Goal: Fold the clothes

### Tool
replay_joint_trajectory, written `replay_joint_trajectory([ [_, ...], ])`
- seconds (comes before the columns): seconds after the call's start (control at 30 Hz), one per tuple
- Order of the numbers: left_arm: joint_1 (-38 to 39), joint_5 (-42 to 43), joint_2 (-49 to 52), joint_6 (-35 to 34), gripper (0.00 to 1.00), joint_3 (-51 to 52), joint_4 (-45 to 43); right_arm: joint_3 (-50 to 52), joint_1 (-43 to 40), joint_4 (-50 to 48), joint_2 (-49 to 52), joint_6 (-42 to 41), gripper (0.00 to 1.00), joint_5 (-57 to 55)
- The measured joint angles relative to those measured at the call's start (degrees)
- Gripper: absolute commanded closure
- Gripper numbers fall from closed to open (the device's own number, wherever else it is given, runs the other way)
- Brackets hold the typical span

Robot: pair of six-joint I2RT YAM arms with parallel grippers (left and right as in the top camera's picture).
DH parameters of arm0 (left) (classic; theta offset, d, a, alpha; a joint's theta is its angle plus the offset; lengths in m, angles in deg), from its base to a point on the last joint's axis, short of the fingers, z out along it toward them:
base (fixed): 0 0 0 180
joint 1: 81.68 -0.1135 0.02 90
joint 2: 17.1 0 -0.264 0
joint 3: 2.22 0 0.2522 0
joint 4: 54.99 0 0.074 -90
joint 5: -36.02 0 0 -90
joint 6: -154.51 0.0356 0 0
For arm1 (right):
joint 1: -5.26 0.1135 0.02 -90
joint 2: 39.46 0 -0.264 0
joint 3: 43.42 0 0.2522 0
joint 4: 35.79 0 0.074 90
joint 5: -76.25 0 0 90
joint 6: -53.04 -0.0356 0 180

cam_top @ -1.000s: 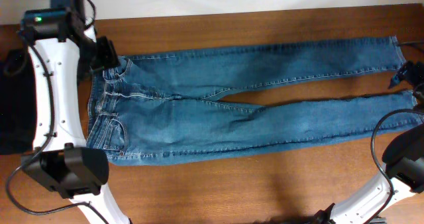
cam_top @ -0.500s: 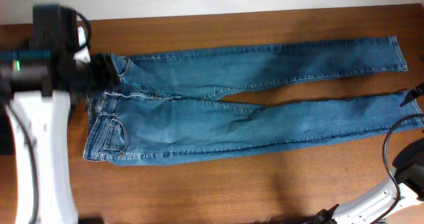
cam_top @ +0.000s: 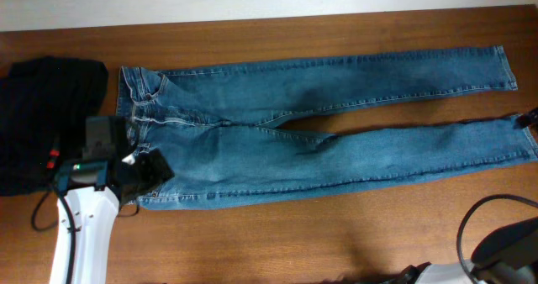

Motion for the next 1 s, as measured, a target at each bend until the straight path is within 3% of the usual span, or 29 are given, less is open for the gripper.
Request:
replay_joint_trajectory([
  [0.2,-5.73,0.00,-0.24,-3.50,0.01,1.38,0.68,18.80,0.00,-14.47,0.37,1.62,0.01,3.17],
  [0.33,-8.92,0.57,-0.63,-4.42,0.01,2.08,0.24,25.05,0.00,-18.71,0.83,3.17,0.01,4.98],
  [0.6,-13.18,4.07,-0.85,-6.10,0.01,11.65,-10.82,25.73,0.02,-19.43,0.83,4.22,0.01,4.98],
  [1.0,-13.42,5.66,-0.85,-8.48,0.01,21.68,-25.27,25.75,0.02,-22.82,0.83,4.35,0.01,2.91],
])
